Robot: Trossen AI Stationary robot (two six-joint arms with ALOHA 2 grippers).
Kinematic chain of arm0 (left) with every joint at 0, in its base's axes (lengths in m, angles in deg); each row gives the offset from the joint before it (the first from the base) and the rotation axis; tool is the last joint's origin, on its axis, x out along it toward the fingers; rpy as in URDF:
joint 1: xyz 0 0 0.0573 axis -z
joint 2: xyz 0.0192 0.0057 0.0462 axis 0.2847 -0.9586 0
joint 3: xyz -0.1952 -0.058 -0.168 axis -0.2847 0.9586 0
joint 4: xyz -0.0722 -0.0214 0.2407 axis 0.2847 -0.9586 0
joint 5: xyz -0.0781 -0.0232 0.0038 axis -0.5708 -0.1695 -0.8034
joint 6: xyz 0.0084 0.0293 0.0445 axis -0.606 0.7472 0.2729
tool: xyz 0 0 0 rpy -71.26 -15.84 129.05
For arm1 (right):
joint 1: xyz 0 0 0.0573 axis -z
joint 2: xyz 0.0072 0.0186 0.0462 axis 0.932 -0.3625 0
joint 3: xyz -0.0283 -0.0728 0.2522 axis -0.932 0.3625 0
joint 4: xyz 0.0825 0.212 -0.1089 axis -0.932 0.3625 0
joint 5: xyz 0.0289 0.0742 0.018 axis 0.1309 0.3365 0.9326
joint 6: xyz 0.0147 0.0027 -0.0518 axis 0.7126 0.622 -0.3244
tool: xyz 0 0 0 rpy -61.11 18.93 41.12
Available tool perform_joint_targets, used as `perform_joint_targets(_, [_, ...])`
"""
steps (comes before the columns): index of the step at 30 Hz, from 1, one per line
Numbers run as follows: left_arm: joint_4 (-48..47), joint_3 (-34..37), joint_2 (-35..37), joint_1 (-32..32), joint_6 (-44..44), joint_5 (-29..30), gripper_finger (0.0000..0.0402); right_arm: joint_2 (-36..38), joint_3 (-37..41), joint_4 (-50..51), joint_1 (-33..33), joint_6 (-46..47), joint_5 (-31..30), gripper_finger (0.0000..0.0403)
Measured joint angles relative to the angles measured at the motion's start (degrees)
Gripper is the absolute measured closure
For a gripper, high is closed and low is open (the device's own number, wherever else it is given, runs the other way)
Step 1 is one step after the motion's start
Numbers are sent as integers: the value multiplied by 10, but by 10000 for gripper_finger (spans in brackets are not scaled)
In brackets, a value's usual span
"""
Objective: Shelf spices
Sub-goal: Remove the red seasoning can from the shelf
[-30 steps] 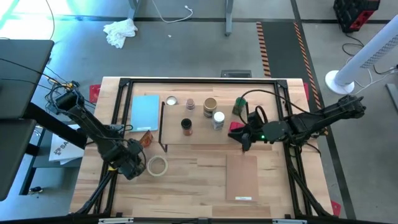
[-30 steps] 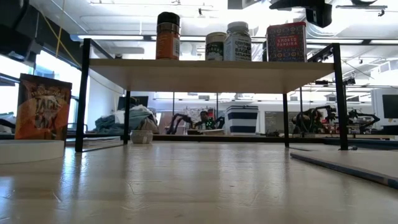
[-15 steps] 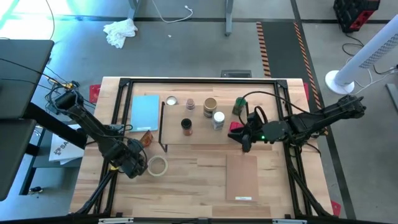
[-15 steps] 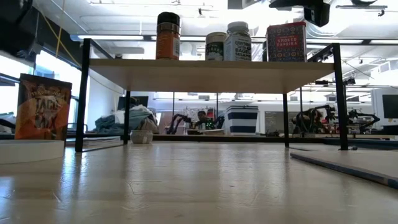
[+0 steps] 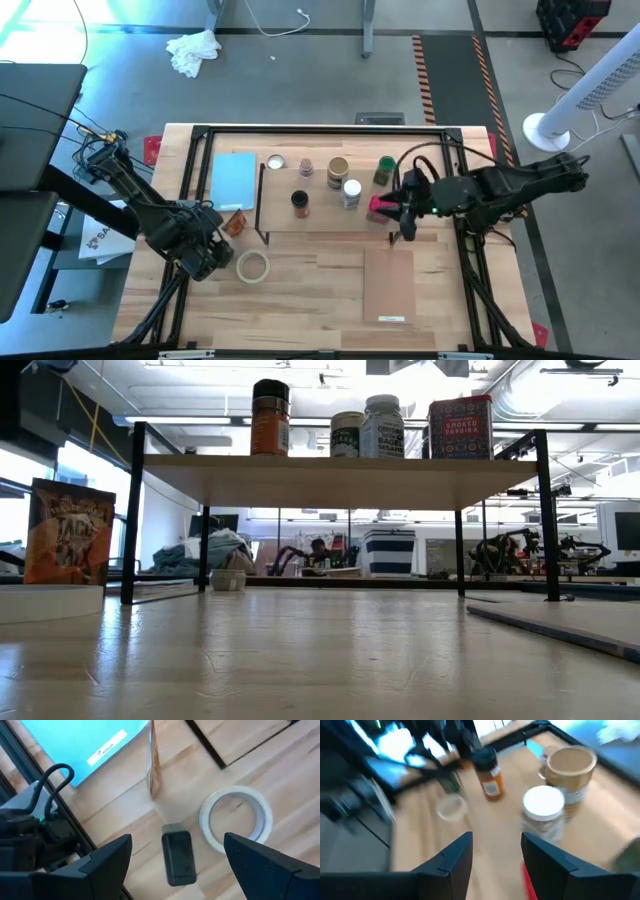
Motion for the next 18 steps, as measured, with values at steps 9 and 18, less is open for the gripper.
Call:
perform_joint_targets(9, [-7, -30, 0, 0, -52, -2, 88, -173, -195, 235, 14, -93, 7, 180])
perform_joint_targets(18, [-2, -41, 0, 0, -82, 21, 88, -293, -297, 405, 23, -47, -18, 147])
